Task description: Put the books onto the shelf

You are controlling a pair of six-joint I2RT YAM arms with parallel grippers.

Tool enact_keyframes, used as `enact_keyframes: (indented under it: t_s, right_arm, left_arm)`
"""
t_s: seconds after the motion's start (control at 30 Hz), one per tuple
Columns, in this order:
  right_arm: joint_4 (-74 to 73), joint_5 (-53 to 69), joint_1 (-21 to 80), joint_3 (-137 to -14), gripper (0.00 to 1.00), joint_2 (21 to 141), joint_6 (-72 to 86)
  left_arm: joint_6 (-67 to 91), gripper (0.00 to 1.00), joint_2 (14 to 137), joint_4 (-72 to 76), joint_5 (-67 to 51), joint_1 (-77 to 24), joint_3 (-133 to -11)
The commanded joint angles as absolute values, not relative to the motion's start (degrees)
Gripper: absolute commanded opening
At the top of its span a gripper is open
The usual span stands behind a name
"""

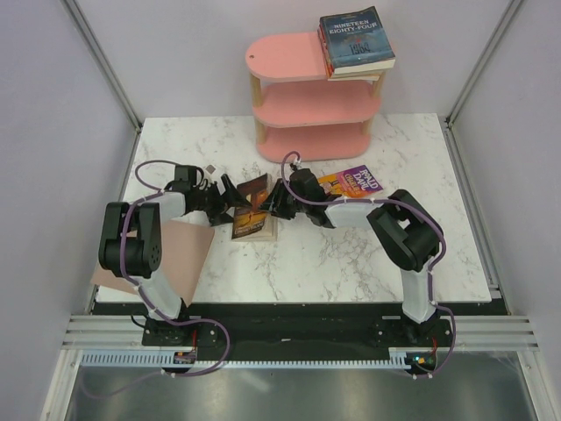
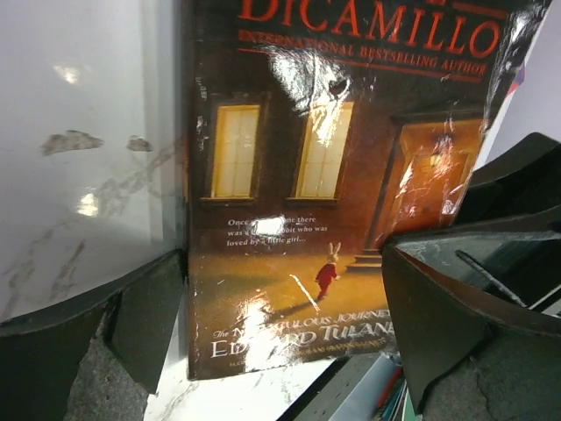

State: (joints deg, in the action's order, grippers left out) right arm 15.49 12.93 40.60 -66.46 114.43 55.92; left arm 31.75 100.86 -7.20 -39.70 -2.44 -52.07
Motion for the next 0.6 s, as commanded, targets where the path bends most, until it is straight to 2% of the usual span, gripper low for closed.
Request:
enact_keyframes:
  t_s: [0.0,0.03,0.13,0.17,0.37,0.57]
  right_arm:
    - [27.4,14.9,41.6,-65.1,0.34,112.6,58.9]
    - [27.2,14.9,41.6,-65.1,0.21,112.5,58.8]
    - [27.2,15.1,41.6,-64.6,0.05,112.2,58.7]
    - [27.3,15.2,41.5,-63.9,0.03,111.7,58.4]
    - [30.4,17.4,39.0,-59.9,0.0,107.1,58.5]
    - [41.9,25.3,35.4,-55.2,0.0,104.7,64.5]
  left_arm:
    - [33.8,1.0,101.2,-6.1,-42.8,-5.8,-51.0]
    - [33.8,1.0,101.2,-6.1,-43.1,-6.0,-51.1]
    - [33.2,1.0,100.2,-6.0,-42.4,-6.0,-51.0]
    - [32.5,1.0,99.7,-6.2,-41.8,-6.0,-51.0]
    - [31.4,1.0,93.4,-6.0,-38.0,-6.0,-49.8]
    - [35.8,1.0,90.0,7.8,-44.8,-6.0,-45.9]
